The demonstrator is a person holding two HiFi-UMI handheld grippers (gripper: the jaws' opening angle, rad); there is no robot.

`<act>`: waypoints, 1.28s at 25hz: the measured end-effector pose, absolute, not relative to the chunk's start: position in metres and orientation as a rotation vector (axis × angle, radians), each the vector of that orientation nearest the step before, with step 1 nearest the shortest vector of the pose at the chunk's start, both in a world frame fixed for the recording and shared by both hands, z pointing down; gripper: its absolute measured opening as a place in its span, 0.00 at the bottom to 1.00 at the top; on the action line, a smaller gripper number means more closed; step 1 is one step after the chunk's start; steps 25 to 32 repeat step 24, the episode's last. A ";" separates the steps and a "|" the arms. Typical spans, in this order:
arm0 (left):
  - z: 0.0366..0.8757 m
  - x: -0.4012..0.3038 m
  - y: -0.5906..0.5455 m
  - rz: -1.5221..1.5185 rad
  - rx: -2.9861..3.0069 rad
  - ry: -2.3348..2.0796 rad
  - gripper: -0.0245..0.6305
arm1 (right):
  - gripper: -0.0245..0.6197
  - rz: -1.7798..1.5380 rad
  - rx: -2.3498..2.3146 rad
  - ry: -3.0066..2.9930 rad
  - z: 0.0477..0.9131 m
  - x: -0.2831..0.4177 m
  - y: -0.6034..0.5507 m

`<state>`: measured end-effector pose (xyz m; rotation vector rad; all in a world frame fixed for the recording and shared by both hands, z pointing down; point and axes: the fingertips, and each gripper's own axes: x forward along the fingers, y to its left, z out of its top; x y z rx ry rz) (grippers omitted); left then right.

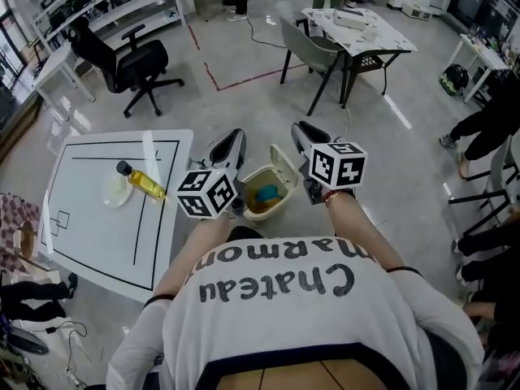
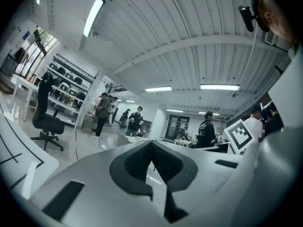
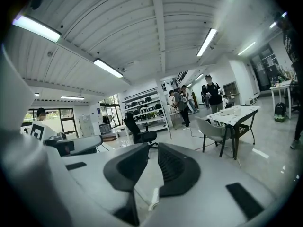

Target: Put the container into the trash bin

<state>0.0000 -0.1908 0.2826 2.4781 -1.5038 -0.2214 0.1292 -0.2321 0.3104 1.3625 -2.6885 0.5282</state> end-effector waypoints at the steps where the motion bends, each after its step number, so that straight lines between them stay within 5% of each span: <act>1: 0.284 0.000 -0.190 -0.220 2.474 -1.502 0.07 | 0.16 0.532 1.362 -2.685 0.312 0.130 -0.231; 32: 0.297 -0.009 -0.184 -0.227 2.439 -1.474 0.07 | 0.16 0.601 1.431 -2.606 0.331 0.150 -0.221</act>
